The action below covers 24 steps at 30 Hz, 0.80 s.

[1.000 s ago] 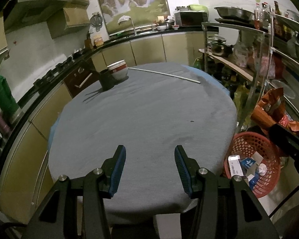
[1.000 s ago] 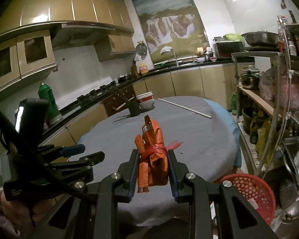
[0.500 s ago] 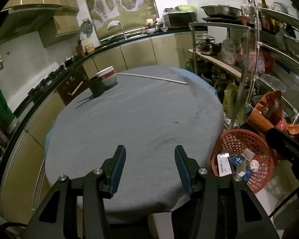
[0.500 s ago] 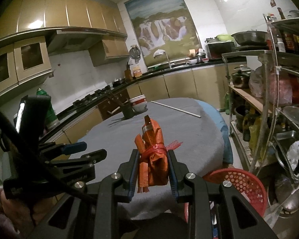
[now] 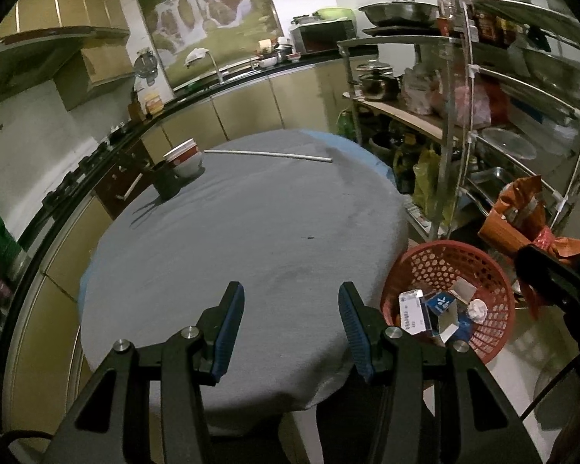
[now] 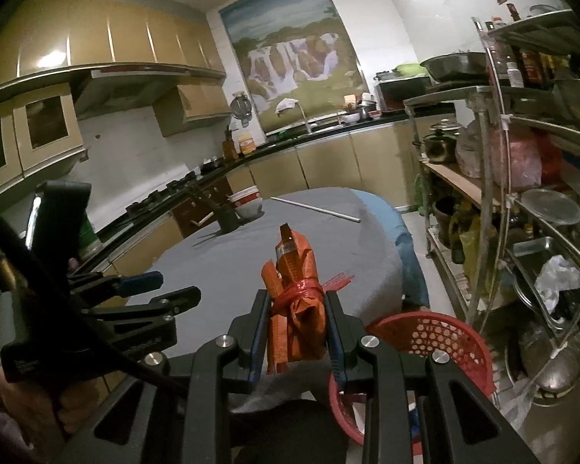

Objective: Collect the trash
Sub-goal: 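Lift the orange wrapper and carry it with the right tool toward the basket, then open the right tool to drop the orange wrapper into the basket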

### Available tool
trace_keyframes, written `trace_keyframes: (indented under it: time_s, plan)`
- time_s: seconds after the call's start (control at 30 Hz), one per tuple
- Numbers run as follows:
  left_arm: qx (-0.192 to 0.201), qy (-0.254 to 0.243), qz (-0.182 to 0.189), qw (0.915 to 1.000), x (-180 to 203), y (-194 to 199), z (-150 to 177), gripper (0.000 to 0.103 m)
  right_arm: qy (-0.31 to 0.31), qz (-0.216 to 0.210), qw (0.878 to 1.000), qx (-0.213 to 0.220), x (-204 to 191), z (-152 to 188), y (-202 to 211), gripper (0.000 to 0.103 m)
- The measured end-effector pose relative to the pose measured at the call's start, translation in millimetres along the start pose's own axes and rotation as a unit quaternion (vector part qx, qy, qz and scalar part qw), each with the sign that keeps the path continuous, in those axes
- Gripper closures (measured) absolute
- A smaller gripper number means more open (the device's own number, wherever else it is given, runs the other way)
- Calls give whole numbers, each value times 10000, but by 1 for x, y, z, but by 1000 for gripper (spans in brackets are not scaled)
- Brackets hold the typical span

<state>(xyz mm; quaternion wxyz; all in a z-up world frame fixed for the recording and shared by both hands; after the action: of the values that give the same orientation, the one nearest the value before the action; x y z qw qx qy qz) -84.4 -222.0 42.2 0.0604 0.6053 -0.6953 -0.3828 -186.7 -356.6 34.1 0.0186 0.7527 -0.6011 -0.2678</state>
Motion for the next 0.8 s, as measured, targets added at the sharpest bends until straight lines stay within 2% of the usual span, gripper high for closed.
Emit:
trace_keyframes:
  time_s: [0.8]
  plan:
    - [-140,-288,388,9987,31,-8,15,51,-240,295,9993,-64,24,17,7,73]
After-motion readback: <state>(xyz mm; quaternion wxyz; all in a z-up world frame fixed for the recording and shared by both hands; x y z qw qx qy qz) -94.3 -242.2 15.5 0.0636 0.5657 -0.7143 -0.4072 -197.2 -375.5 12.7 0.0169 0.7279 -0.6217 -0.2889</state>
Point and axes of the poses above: each gripper's, at about its wrist camera, not at the fingertips, and y roughly against the way its jaws point, x to its right, z to its underside, the point moved 1 cm from there along -y, roughly the way its jaws point, and after that the axes turned 11 degrees about -z, right-handed, at the moved point
